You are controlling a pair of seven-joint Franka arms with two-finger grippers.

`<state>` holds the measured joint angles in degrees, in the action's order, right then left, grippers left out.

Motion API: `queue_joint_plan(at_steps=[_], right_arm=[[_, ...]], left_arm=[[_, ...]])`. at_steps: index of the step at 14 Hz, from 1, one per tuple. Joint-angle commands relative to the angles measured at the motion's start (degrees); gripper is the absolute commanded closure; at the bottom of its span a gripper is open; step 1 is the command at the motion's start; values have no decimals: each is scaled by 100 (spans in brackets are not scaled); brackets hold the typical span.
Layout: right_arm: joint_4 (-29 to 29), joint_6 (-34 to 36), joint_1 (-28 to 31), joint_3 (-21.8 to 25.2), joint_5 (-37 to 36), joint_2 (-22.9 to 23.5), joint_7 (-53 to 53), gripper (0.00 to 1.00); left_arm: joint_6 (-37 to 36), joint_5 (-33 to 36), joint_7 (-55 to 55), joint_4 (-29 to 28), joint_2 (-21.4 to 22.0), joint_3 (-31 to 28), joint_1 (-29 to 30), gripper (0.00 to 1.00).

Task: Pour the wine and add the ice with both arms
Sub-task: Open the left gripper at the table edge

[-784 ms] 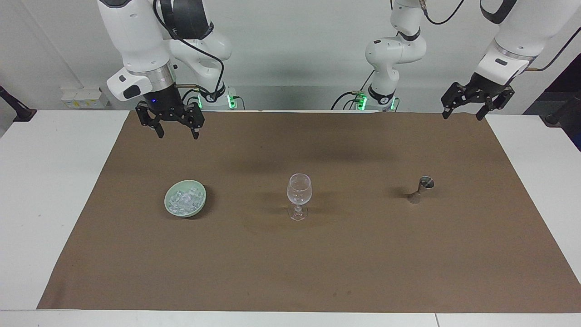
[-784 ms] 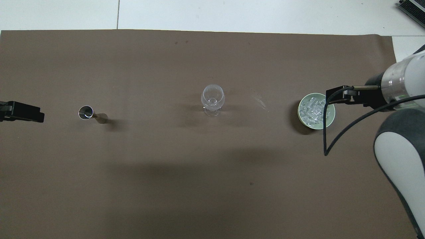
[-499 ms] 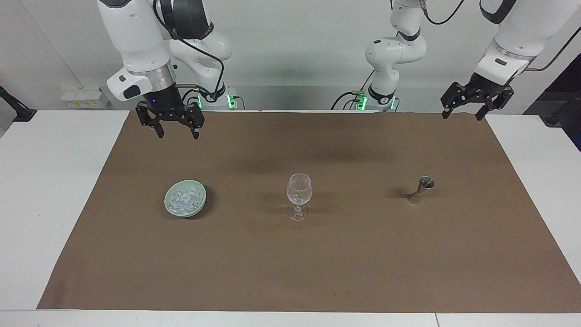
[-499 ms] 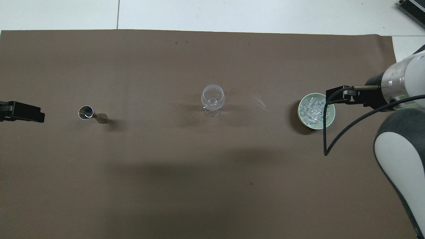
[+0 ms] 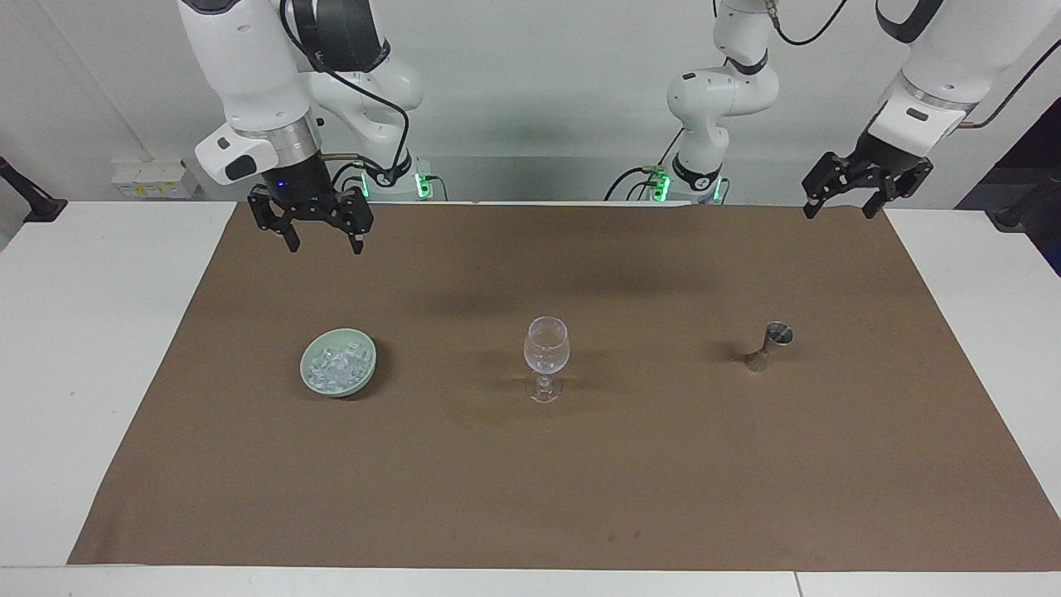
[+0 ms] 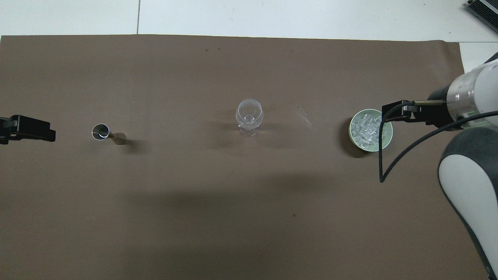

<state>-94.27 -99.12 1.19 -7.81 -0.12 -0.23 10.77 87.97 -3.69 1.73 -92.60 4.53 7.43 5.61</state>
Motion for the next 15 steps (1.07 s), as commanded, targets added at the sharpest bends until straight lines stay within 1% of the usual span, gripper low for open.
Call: queue_joint_plan(at_steps=[1, 5, 7, 9, 11, 12, 13, 15], right_arm=[[6, 24, 119, -45, 135, -47, -128, 0], [6, 24, 119, -45, 135, -47, -128, 0], [6, 24, 119, -45, 135, -47, -128, 0], [-3, 24, 119, -45, 135, -47, -128, 0], [6, 24, 119, -45, 135, -47, -128, 0], [-3, 24, 119, -45, 135, -47, -128, 0], [6, 24, 119, -45, 135, -47, -128, 0], [-3, 24, 119, -45, 135, -47, -128, 0]], left_arm=[[36, -61, 335, -21, 65, -5, -25, 0], [194, -123, 538, -83, 109, -22, 54, 0], [185, -289, 1281, -109, 101, -49, 159, 0], [159, -938, 1933, -118, 31, -66, 510, 0], [159, -1106, 2723, -249, -13, -75, 547, 0], [167, -1264, 3206, -293, -144, -75, 555, 0], [185, -1492, 3698, -294, -302, -75, 703, 0], [211, -2142, 4307, -320, -513, -84, 1037, 0]])
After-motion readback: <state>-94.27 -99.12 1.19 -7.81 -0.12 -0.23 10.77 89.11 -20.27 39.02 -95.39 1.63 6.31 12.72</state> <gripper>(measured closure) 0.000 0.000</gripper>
